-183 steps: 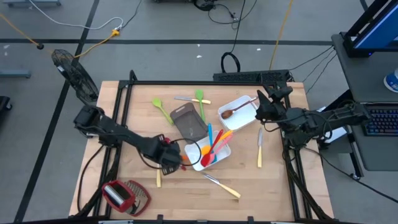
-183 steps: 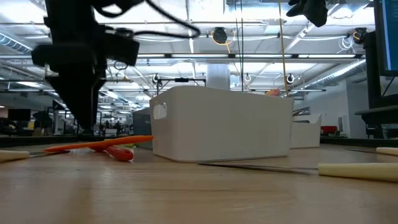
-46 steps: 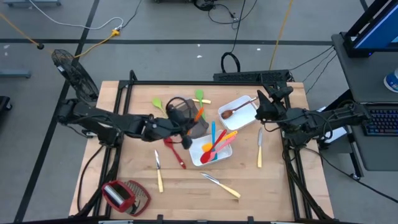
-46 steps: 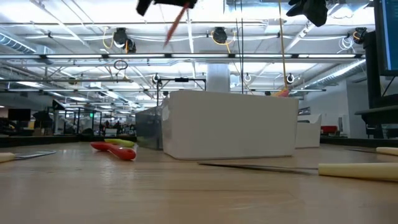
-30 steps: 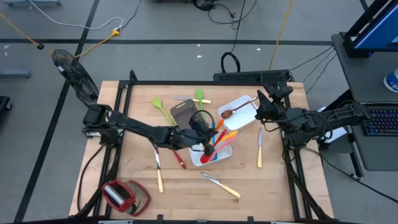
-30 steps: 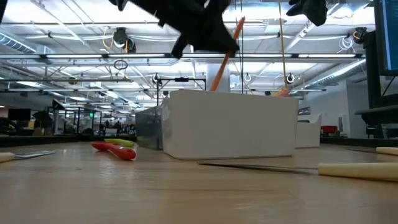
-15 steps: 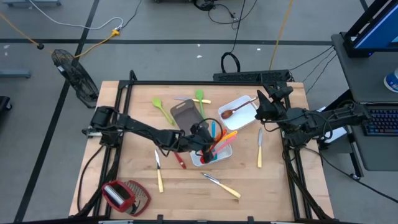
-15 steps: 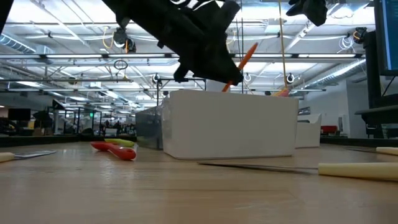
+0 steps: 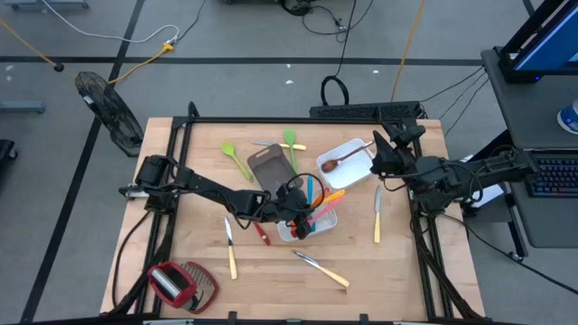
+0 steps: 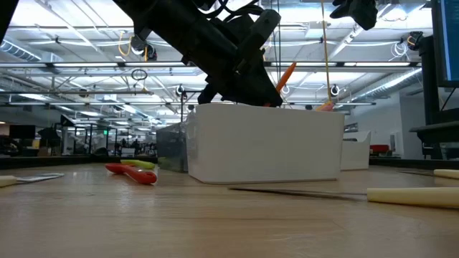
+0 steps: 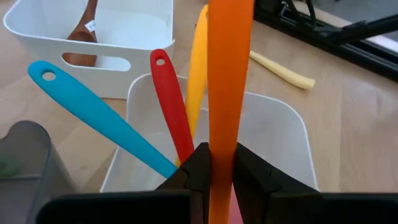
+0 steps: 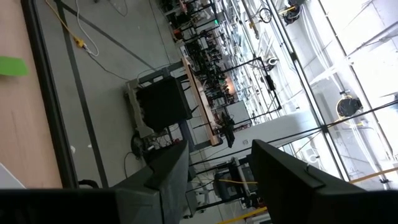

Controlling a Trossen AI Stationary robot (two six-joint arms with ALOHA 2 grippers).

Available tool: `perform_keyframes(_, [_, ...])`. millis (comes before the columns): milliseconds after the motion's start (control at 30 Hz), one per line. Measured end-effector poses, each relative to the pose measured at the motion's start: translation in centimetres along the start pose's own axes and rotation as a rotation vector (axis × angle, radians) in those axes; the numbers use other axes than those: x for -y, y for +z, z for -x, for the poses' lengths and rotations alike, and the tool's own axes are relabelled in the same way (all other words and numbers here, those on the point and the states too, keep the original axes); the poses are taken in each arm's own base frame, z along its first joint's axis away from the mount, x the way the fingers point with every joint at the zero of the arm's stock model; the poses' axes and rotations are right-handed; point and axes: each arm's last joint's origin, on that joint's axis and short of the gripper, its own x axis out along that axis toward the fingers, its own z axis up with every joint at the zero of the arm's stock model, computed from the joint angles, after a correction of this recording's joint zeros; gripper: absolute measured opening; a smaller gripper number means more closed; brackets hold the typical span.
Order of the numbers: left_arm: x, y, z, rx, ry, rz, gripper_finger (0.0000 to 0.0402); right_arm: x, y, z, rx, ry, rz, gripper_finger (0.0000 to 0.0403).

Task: Pick & Place Kitchen Items
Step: Put the orange spatula into the bottom white bin, then put the green spatula into the bottom white bin

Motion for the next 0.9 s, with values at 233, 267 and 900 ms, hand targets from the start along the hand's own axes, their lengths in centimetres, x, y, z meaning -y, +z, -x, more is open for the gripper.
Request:
perform_keyframes(233, [0.1, 0.0, 0.0, -0.001, 0.001, 0.037, 0.0130, 0.0, 0.0, 0.0, 0.000, 0.000, 0.000, 0.0169])
perform_keyframes(267, [0.0, -0.1, 0.0, -0.003, 0.002, 0.035, 0.0143, 0.0, 0.0, 0.0, 0.000, 0.000, 0.001, 0.0169])
perform_keyframes(900, [-2.4, 7.6, 3.7, 0.406, 0.095, 0.326, 0.0223, 0.0, 0.3, 0.0, 0.083, 0.037, -0.021, 0.0169])
